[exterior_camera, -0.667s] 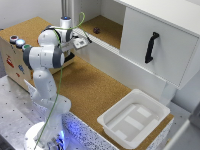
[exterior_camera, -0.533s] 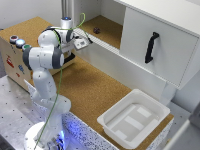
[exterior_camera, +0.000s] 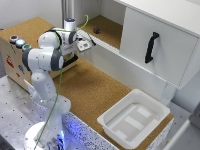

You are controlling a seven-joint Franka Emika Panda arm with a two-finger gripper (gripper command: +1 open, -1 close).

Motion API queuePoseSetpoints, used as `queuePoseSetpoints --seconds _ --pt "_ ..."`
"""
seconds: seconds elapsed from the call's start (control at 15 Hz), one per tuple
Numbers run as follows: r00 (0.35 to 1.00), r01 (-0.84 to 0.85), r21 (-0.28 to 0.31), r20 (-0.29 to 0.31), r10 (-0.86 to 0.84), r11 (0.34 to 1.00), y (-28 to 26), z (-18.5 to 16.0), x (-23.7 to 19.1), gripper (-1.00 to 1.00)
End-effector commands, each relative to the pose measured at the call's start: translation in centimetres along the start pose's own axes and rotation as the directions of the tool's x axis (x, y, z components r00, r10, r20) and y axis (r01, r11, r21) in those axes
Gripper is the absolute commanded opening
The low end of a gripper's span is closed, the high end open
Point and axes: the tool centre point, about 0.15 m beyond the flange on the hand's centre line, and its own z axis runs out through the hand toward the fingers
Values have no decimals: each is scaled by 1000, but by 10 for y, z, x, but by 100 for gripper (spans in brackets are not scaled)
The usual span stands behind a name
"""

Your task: Grasp the drawer handle, then open it

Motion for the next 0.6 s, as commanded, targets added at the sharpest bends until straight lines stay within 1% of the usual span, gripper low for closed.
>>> queuePoseSetpoints --seconds 0.0,0.13,0.27,0.53 --pt "996 -4 -51 -93 0 999 46 6 -43 -100" --pt "996 -20 -48 -93 16 999 50 7 -52 -100" --pt "995 -36 -59 -99 30 998 53 7 -59 -100" --pt "992 -87 -65 -96 81 994 64 7 -77 -100"
